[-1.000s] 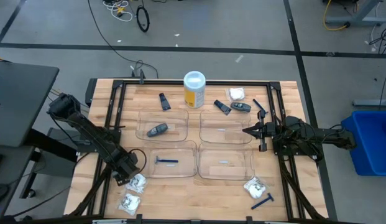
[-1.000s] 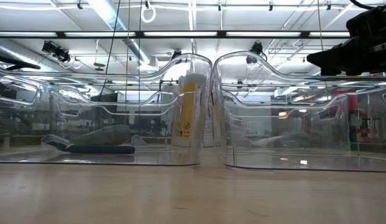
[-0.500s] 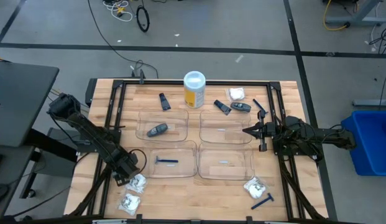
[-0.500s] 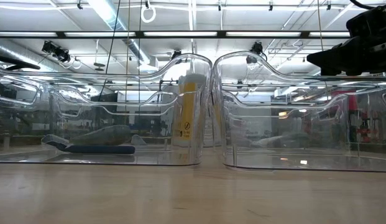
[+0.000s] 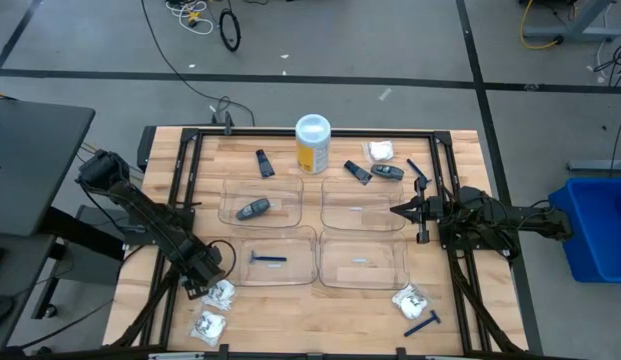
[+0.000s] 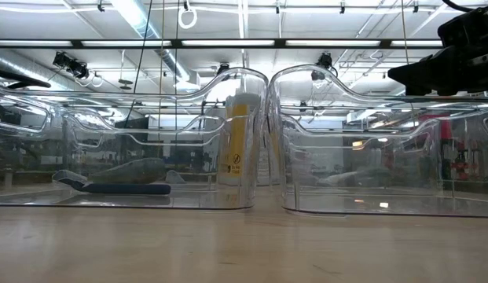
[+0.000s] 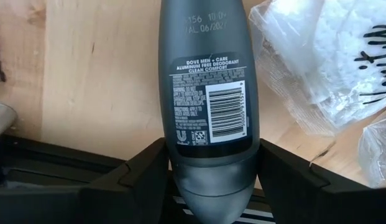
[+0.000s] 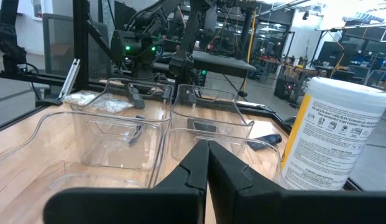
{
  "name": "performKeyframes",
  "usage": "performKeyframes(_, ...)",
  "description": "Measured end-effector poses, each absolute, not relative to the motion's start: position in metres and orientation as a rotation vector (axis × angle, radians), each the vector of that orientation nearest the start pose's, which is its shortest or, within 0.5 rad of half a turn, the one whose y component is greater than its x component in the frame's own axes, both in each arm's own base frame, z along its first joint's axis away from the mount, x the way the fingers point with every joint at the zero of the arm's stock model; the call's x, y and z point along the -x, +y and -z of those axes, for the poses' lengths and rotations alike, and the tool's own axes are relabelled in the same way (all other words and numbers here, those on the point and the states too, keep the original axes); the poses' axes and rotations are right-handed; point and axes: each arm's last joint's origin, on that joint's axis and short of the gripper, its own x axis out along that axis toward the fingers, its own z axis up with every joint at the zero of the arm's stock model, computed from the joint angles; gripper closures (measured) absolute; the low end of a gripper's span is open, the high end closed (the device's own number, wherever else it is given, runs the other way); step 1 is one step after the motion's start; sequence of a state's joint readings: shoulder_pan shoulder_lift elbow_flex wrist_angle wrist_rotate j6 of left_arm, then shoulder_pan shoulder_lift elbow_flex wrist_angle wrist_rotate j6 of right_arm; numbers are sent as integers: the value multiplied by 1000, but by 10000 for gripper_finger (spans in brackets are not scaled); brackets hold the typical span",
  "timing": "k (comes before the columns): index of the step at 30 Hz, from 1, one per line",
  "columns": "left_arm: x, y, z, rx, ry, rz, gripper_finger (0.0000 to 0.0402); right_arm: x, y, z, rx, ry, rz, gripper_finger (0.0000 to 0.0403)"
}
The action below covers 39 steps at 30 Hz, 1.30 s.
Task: Pick & Place Travel size toiletries
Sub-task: Put the bottom black deodorant into the top left transparent bin
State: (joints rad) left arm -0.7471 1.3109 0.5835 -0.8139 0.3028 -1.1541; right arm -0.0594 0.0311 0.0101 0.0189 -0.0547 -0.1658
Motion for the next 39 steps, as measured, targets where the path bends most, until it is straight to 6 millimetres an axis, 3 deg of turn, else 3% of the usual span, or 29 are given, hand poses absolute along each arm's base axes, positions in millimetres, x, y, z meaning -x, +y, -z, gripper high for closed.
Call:
performKeyframes(19, -124, -127, -147, 477, 1787, -111, 179, -99, -4, -166, 166, 3, 4, 390)
performKeyframes(29, -120, -124, -169, 515, 1745, -45, 179, -99, -4, -166, 166, 3, 4, 390)
performKeyframes(39, -116, -120, -178, 538, 1714, -14, 179, -99, -4, -166, 166, 4, 4, 390)
